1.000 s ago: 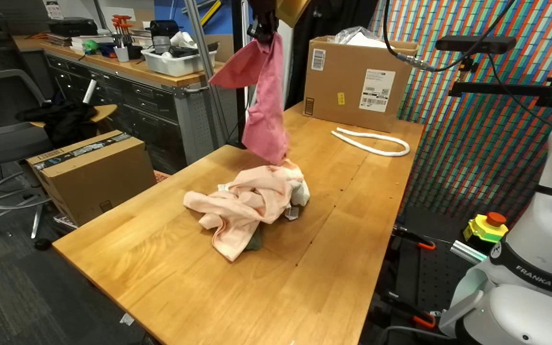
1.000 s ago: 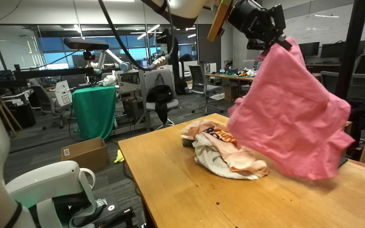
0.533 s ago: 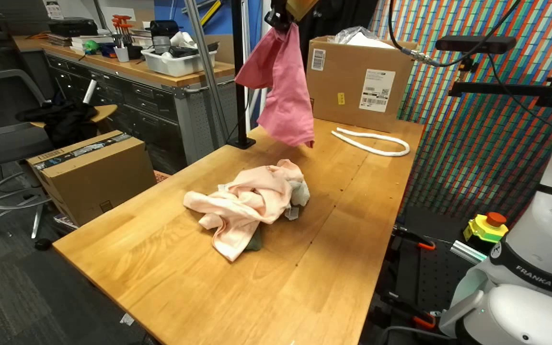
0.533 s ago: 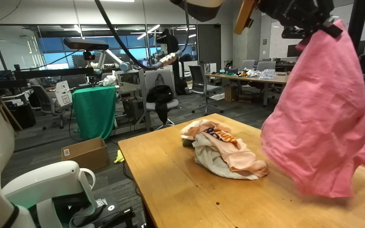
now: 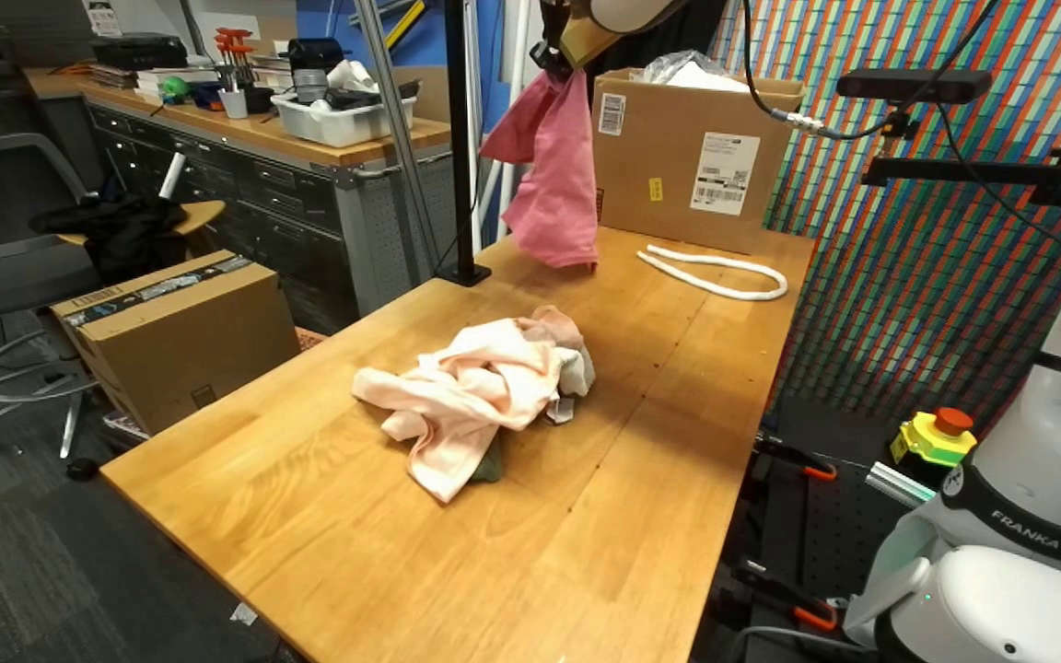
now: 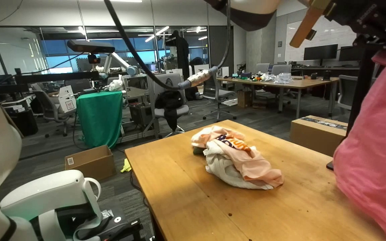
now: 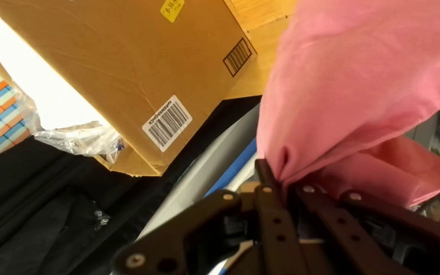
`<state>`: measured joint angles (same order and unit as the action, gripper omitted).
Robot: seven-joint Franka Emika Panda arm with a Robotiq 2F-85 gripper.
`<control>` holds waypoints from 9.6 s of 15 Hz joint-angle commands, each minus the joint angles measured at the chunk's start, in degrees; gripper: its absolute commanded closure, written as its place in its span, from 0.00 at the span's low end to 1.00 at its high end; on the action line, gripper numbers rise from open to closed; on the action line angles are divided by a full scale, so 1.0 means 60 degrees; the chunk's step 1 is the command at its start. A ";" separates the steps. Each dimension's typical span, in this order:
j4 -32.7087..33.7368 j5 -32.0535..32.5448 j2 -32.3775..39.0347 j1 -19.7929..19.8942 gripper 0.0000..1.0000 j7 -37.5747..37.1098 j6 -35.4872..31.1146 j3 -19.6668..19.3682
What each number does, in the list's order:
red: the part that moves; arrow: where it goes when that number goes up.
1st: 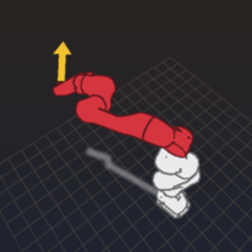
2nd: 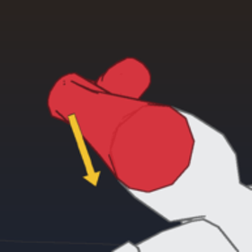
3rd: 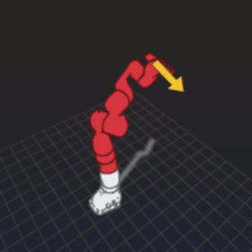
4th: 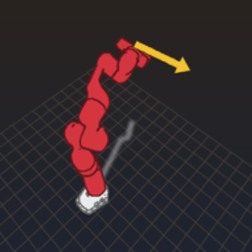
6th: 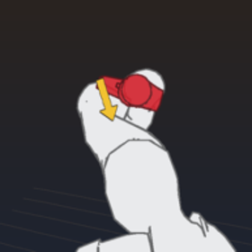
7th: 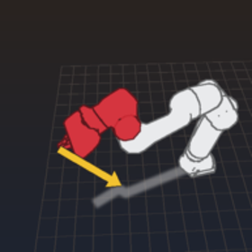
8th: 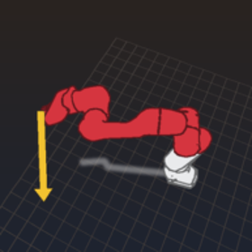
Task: Spread the objects across the table
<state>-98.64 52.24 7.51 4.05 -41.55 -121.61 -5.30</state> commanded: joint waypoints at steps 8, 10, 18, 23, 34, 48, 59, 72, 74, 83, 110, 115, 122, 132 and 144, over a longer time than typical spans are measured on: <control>-0.0358 -0.1670 0.1715 0.0094 0.94 0.0254 -0.2483 -0.0234; -0.0453 -0.1750 0.1915 -0.0019 0.94 0.0279 -0.2294 -0.0326; -0.1697 -0.1367 0.1001 -0.0492 0.26 0.0390 -0.1558 -0.0354; -0.2960 -0.1400 -0.0408 -0.0978 0.00 0.0558 -0.0992 0.0152; -0.4535 -0.4020 -0.1052 -0.1872 0.00 0.3381 -0.1037 0.1872; -0.4341 -0.6873 -0.1699 -0.2197 0.00 0.7214 -0.0570 0.2398; -0.4345 -0.8252 -0.1836 -0.2318 0.00 0.8929 -0.0388 0.2418; -0.4152 -0.6341 -0.0318 -0.2273 0.00 0.8531 -0.1548 0.2366; -0.4120 -0.6397 -0.0220 -0.2249 0.00 0.8578 -0.1728 0.2340; -0.4172 -0.6449 -0.0342 -0.2100 0.69 0.8591 -0.2103 0.2219; -0.2859 -0.3207 -0.3913 -0.1250 0.97 0.3334 -0.0381 0.2820; -0.2160 -0.2889 -0.4157 -0.0998 0.96 0.2384 -0.0156 0.2938; -0.1565 -0.2820 -0.3943 -0.0785 0.96 0.1856 0.0107 0.3043; 0.0947 -0.2256 -0.1108 -0.1680 0.96 0.2254 0.2532 0.3731; 0.5257 -0.1577 0.2466 -0.4266 0.96 0.3347 0.2886 0.3182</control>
<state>-76.42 42.16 16.84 -18.23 -25.44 -105.98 15.62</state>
